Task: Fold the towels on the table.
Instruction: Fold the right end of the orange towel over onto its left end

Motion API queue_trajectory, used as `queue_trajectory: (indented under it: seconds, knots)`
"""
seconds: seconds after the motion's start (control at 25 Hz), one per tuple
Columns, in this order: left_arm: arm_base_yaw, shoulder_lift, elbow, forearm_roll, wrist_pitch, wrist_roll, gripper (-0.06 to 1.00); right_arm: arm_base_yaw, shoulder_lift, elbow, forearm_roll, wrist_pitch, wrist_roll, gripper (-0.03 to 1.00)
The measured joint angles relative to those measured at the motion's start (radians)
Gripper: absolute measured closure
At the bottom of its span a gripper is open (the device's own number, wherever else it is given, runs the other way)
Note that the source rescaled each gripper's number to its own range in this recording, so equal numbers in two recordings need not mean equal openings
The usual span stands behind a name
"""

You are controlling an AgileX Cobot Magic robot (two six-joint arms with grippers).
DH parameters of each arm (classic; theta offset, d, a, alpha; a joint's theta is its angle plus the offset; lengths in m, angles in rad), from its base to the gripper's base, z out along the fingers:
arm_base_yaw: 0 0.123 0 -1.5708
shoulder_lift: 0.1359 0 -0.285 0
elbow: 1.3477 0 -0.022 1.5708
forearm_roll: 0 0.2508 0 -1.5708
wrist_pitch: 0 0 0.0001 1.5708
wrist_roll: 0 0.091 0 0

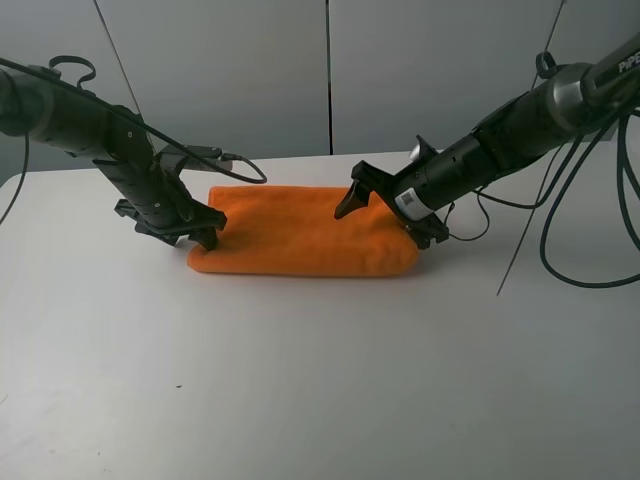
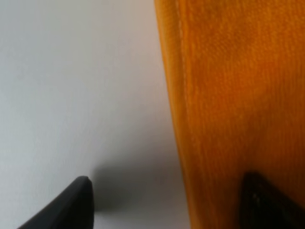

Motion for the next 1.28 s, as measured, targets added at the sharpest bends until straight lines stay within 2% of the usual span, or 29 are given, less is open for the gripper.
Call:
queue_trajectory:
  seconds: [0.08,0.16,0.24,0.32,0.36,0.6,0.96,1.28]
  knots:
    - [0.0,0.0,-0.002,0.0,0.002,0.0,0.14,0.026,0.006,-0.012,-0.003,-0.015,0.0,0.1]
    - [0.0,0.0,-0.002,0.0,0.004,0.0,0.14,0.048,0.016,-0.026,-0.006,-0.023,0.0,0.24]
    - [0.0,0.0,-0.002,0.0,0.004,0.0,0.14,0.055,0.027,-0.034,-0.014,-0.025,0.011,0.5]
    - [0.0,0.0,-0.002,0.0,0.006,0.0,0.14,0.055,0.028,-0.035,-0.027,-0.025,0.025,0.85]
    - [0.0,0.0,-0.002,0.0,0.006,0.0,0.14,0.055,0.028,-0.035,-0.035,-0.025,0.029,0.89]
    - [0.0,0.0,-0.002,0.005,0.012,0.0,0.14,0.045,0.028,-0.043,-0.103,-0.001,0.04,0.89]
    - [0.0,0.0,-0.004,0.027,0.057,-0.005,0.14,-0.011,0.009,-0.108,-0.271,0.136,0.051,0.89]
    - [-0.01,-0.002,-0.004,0.044,0.057,-0.007,0.14,-0.013,-0.014,-0.163,-0.25,0.205,0.059,0.89]
